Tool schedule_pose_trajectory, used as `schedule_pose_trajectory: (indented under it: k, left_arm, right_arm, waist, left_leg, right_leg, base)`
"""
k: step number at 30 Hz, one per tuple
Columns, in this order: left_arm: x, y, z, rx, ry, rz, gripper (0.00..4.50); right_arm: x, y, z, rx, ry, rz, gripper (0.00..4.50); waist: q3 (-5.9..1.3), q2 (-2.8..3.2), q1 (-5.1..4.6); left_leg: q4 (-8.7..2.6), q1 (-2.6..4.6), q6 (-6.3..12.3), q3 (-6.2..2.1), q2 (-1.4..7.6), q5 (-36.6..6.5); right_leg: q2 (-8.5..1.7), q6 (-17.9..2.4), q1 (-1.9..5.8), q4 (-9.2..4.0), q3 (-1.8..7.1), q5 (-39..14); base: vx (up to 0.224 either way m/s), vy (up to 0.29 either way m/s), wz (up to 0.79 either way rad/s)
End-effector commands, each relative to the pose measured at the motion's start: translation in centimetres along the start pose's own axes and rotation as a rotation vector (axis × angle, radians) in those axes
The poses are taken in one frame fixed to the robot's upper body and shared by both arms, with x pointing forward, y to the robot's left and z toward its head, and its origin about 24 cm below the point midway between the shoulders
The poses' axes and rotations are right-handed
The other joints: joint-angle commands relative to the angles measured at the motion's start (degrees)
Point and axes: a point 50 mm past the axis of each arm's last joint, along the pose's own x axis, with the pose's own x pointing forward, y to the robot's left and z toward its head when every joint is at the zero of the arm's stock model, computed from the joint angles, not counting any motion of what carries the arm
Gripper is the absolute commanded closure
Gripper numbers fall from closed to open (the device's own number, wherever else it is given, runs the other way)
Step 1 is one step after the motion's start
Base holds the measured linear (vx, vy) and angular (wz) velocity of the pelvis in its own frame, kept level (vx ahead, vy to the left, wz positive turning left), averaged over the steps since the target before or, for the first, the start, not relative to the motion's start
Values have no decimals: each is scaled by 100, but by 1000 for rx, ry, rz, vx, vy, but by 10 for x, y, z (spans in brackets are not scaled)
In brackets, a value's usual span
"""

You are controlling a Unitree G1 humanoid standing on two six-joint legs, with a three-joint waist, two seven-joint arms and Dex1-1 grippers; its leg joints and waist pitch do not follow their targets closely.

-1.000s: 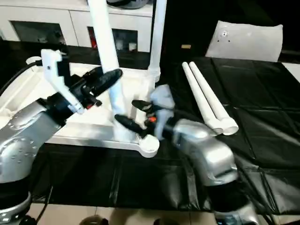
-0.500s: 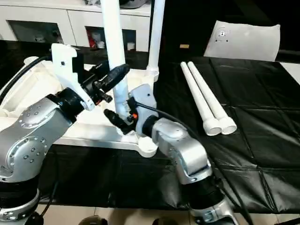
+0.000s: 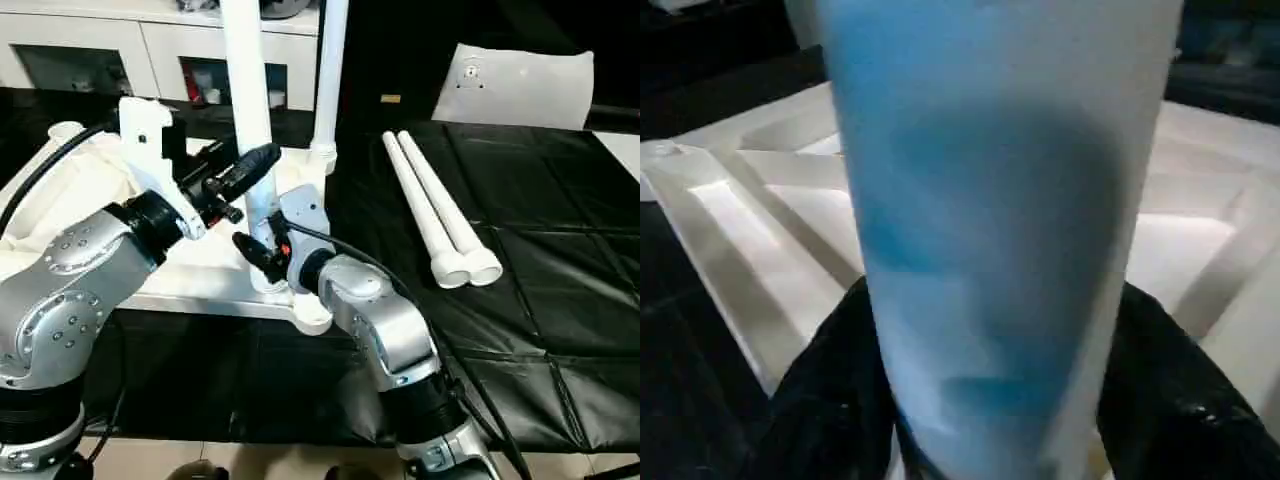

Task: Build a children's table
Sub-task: Pick table leg

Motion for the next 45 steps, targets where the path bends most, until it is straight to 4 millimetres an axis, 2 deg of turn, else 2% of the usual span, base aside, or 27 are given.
schedule_pose_trajectory:
  k: [1, 4, 5, 7, 11, 15, 18, 21, 24, 26, 27, 32, 34, 39, 45]
  left_arm:
    - [-1, -2, 8, 3, -24, 2, 276]
    - [-1, 2, 9, -17, -33, 17, 276]
    - [-1, 2, 11, -21, -40, 3, 241]
    - [-2, 0, 13, -29, -39, -42, 206]
    - [-3, 2, 15, -33, -40, -69, 184]
    - [-7, 1, 17, -72, -36, -177, 163]
    - [-8, 0, 19, -169, -39, -240, 163]
    - [-10, -2, 19, -248, -23, -333, 163]
    - [-12, -3, 19, -283, 8, -444, 163]
    - [-12, -2, 19, -289, 15, -472, 163]
    - [-12, -1, 20, -306, 14, -509, 163]
    - [-15, -1, 23, -325, 5, -582, 163]
    - [-19, -2, 24, -336, 2, -647, 191]
    - [-24, -6, 25, -357, 1, -744, 226]
    - [-27, -9, 21, -376, 15, -778, 269]
  right_arm:
    - [-1, -3, 6, 16, -13, 19, 230]
    - [-3, -2, 9, 30, -27, 49, 248]
    - [-3, -2, 10, 38, -31, 58, 252]
    - [-7, -3, 12, 44, -43, 93, 255]
    - [-12, -5, 17, 65, -79, 153, 259]
    - [-25, -10, 26, 109, -137, 291, 259]
    - [-33, -12, 28, 106, -146, 372, 259]
    - [-43, -12, 30, 101, -146, 475, 259]
    - [-55, -11, 28, 65, -102, 598, 259]
    - [-58, -11, 27, 46, -78, 635, 259]
    - [-63, -10, 26, 30, -51, 686, 259]
    - [-69, -8, 22, 11, -5, 745, 259]
    - [-71, -7, 19, 7, 20, 769, 259]
    - [-73, -7, 16, 5, 42, 785, 259]
    - [-73, -7, 15, 4, 43, 784, 260]
  waist:
    - [-420, 58, 0]
    - [-419, 67, 4]
    - [-421, 71, 2]
    - [-420, 70, 5]
    - [-425, 78, 21]
    - [-429, 69, 31]
    - [-435, 71, 49]
    - [-433, 60, 72]
    - [-424, 72, 98]
    - [-424, 56, 112]
    - [-427, 77, 125]
    - [-425, 80, 177]
    - [-433, 89, 196]
    - [-437, 93, 192]
    - [-430, 96, 194]
  left_leg:
    - [-389, 17, -288, -2, 166, -716]
    - [-386, 17, -291, 1, 163, -729]
    - [-381, 23, -289, 2, 163, -733]
    - [-385, 26, -284, -2, 164, -785]
    - [-378, 23, -240, -1, 161, -727]
    - [-371, 18, -169, 3, 161, -706]
    - [-355, 22, -163, 11, 161, -649]
    - [-348, 24, -76, 13, 152, -703]
    - [-348, 32, -27, 13, 151, -775]
    - [-354, 28, -26, 8, 161, -770]
    - [-349, 29, -20, 8, 155, -757]
    - [-355, 43, -20, 2, 175, -814]
    - [-348, 45, -26, 2, 173, -778]
    - [-355, 40, -46, -4, 179, -813]
    - [-357, 44, -68, -5, 179, -879]
  right_leg:
    - [-340, -734, 324, -327, 246, -837]
    - [-343, -751, 326, -333, 247, -886]
    - [-341, -757, 323, -338, 247, -867]
    - [-338, -757, 324, -339, 243, -913]
    - [-340, -815, 333, -331, 240, -825]
    - [-346, -892, 346, -331, 237, -815]
    - [-342, -1011, 354, -304, 234, -707]
    - [-346, -1063, 360, -328, 225, -880]
    - [-339, -1015, 347, -358, 222, -1113]
    - [-349, -996, 350, -365, 222, -1179]
    - [-352, -989, 350, -371, 221, -1210]
    - [-359, -989, 336, -384, 218, -1350]
    - [-360, -1021, 340, -374, 219, -1271]
    - [-361, -1083, 344, -355, 215, -1201]
    - [-363, -1057, 339, -365, 214, -1340]
  base:
    - [0, 0, 0]
    - [0, 0, 0]
    - [0, 0, 0]
    - [0, 0, 0]
    - [0, 0, 0]
    - [0, 0, 0]
    - [0, 0, 0]
    - [0, 0, 0]
    - [0, 0, 0]
    - [0, 0, 0]
    - [0, 0, 0]
    - [0, 0, 0]
    - [0, 0, 0]
    - [0, 0, 0]
    - [0, 0, 0]
